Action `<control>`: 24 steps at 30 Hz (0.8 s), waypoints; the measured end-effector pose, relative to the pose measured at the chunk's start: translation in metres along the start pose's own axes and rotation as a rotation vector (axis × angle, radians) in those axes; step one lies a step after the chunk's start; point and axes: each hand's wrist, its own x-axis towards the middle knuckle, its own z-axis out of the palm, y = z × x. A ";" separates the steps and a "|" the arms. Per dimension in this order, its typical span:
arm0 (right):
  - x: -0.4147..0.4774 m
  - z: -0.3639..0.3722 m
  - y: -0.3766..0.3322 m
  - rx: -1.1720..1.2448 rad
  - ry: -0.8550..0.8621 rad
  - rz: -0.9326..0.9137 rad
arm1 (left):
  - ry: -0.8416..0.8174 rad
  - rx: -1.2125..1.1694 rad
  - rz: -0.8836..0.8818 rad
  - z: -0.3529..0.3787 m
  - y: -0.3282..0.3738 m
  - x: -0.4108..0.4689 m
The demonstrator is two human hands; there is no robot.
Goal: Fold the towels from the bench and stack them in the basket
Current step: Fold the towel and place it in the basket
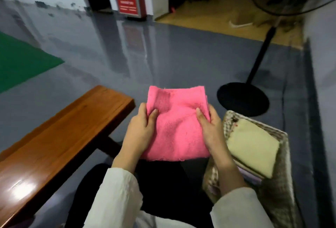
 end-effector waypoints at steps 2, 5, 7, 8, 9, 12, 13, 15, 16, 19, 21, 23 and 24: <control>0.000 -0.032 0.002 -0.010 0.080 0.021 | -0.074 -0.002 0.031 0.031 0.011 0.009; -0.003 -0.080 0.008 -0.016 0.194 0.046 | -0.179 -0.028 0.109 0.078 0.032 0.019; -0.008 -0.109 0.012 -0.043 0.272 0.057 | -0.243 -0.030 0.160 0.106 0.045 0.023; -0.010 -0.122 0.015 -0.060 0.318 0.059 | -0.272 -0.030 0.182 0.119 0.050 0.025; -0.013 -0.135 0.020 -0.087 0.366 0.067 | -0.303 -0.032 0.199 0.132 0.054 0.026; -0.021 -0.168 0.031 -0.158 0.461 0.108 | -0.389 -0.029 0.236 0.168 0.064 0.026; -0.024 -0.175 0.033 -0.169 0.483 0.135 | -0.413 -0.019 0.243 0.179 0.067 0.025; -0.027 -0.190 0.042 -0.165 0.520 0.189 | -0.451 0.003 0.250 0.201 0.072 0.021; -0.026 -0.196 0.049 -0.181 0.542 0.209 | -0.469 0.012 0.252 0.211 0.073 0.020; -0.023 -0.212 0.064 -0.214 0.589 0.266 | -0.521 0.010 0.260 0.239 0.074 0.019; -0.018 -0.221 0.072 -0.213 0.604 0.287 | -0.539 0.011 0.256 0.257 0.074 0.022; -0.012 -0.231 0.081 -0.218 0.621 0.309 | -0.553 0.021 0.243 0.275 0.072 0.026; -0.009 -0.236 0.088 -0.223 0.627 0.317 | -0.564 0.027 0.233 0.285 0.070 0.028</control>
